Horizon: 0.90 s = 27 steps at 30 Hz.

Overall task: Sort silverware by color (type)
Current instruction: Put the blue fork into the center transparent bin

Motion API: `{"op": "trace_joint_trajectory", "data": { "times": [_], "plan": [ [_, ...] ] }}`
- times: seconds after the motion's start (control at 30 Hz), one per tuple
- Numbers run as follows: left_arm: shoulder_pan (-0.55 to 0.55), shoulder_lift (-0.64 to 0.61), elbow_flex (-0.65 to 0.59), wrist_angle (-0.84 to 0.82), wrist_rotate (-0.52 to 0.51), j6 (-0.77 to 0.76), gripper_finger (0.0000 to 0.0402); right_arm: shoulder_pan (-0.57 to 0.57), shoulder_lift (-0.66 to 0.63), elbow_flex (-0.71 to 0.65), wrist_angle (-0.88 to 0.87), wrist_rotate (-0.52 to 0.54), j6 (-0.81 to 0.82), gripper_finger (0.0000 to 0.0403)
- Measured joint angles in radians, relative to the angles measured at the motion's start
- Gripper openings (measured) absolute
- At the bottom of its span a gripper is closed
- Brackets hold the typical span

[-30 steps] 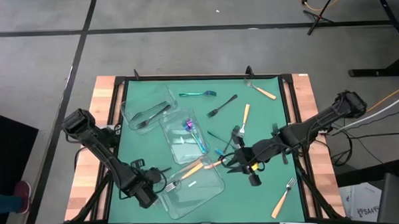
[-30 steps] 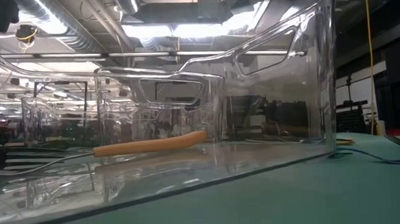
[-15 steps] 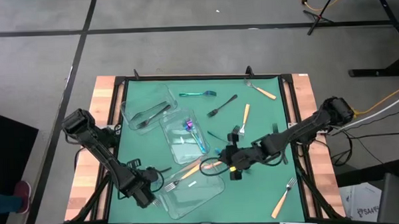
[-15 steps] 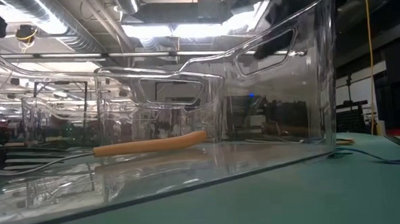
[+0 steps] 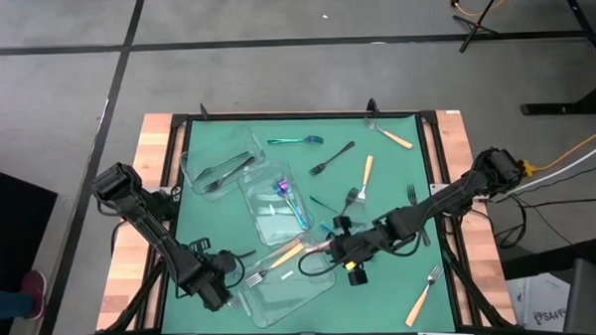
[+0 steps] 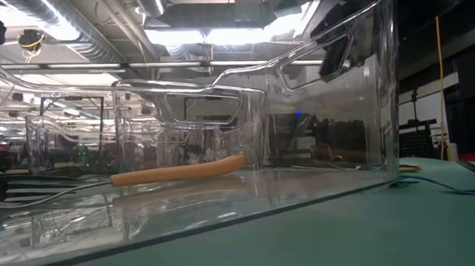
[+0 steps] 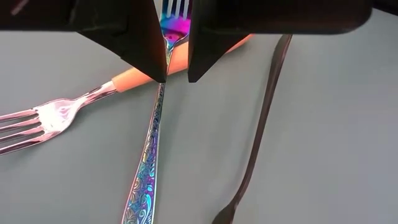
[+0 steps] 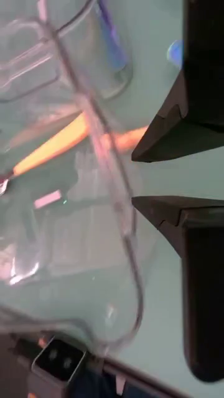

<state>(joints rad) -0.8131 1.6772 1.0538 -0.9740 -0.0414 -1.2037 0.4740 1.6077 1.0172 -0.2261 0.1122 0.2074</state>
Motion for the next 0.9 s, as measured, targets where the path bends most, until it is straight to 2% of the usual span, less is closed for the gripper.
{"op": "trace_joint_trajectory", "data": {
  "times": [0.47,0.9],
  "plan": [
    [0.0,0.0,0.0,0.042,-0.002,0.001,0.006,0.118,0.0,0.0,0.035,-0.018,-0.006,0.0088],
    [0.0,0.005,0.0,0.066,-0.041,0.029,0.006,0.108,0.0,0.0,-0.09,0.038,-0.007,0.0088]
  ]
}}
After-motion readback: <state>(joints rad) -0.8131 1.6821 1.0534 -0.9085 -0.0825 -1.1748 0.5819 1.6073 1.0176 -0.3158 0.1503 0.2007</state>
